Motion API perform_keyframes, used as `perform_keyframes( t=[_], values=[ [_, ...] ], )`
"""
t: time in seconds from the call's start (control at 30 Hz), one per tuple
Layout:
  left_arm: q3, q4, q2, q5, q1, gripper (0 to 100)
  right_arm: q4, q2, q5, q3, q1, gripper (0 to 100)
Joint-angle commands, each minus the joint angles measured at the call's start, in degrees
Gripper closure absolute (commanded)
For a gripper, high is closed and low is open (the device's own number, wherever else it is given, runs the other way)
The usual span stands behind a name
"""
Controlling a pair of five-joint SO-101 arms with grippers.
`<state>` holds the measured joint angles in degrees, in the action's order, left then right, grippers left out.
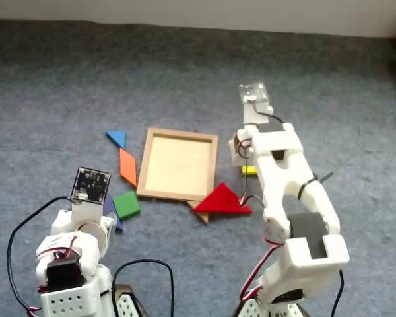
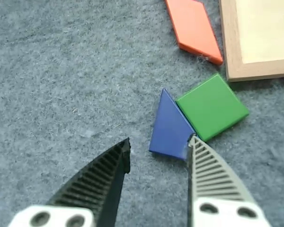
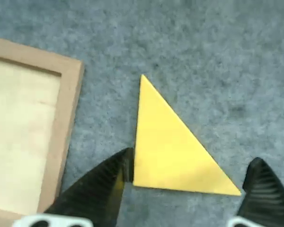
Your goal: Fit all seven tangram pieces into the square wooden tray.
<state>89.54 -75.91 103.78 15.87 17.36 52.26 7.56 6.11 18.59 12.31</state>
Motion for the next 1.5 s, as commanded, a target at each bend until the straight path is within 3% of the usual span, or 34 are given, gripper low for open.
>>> perform_keyframes(
  t=[0.0,0.3,0.5,0.83,1.13,1.47],
  values=[
    [-0.31,0.0,0.04,0.35,0.84,79,4.26,-7.08,6.07,-3.74,-0.84,63.9],
    [-0.31,0.0,0.04,0.26,0.84,79,5.23,0.22,18.73,-5.76,4.26,63.8],
    [-0.31,0.0,0.04,0.26,0.84,79,5.41,8.66,18.9,-10.68,4.88,63.8],
    [-0.31,0.0,0.04,0.26,0.84,79,16.04,19.65,18.99,-22.81,2.07,63.8],
    [-0.31,0.0,0.04,0.35,0.84,79,24.31,20.62,22.95,-27.03,0.4,63.8],
    [-0.31,0.0,0.04,0.35,0.84,79,24.48,20.97,23.38,-26.68,0.04,64.1]
  ],
)
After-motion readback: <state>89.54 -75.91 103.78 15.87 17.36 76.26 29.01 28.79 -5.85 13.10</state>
